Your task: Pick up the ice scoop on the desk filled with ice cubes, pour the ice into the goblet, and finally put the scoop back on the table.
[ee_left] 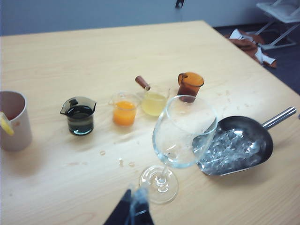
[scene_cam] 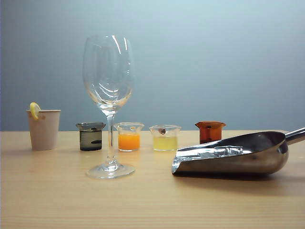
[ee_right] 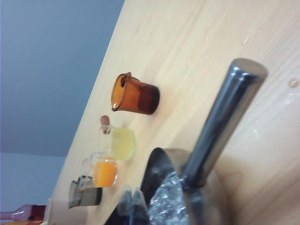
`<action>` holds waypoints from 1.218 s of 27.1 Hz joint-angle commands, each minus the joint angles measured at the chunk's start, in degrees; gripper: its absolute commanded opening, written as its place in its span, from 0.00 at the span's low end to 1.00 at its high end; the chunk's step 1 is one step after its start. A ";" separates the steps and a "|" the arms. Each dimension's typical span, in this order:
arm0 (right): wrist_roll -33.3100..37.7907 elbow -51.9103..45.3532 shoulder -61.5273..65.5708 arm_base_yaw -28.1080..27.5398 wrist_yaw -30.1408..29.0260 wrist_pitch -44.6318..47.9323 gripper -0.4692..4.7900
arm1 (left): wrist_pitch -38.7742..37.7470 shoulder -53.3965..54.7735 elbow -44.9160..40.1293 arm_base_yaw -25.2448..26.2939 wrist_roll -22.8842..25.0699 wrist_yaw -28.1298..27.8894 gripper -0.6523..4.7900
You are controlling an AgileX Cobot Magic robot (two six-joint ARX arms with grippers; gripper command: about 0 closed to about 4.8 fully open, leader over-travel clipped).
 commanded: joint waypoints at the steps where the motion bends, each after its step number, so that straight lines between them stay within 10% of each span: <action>1: 0.81 -1.33 0.04 -0.02 2.08 0.79 0.08 | 2.29 2.47 0.28 -3.54 -0.15 -3.17 0.11; 14: 3.96 -5.38 0.09 -0.09 7.15 0.83 0.08 | 8.33 10.38 0.28 -21.31 0.55 -14.71 0.11; 20: 1.88 -5.44 0.24 -0.07 5.86 0.72 0.64 | 8.26 10.47 0.28 -22.10 0.59 -14.73 0.11; 33: 1.90 -5.42 12.09 -3.43 5.35 17.49 0.79 | 8.31 10.51 0.28 -22.10 0.57 -14.71 0.11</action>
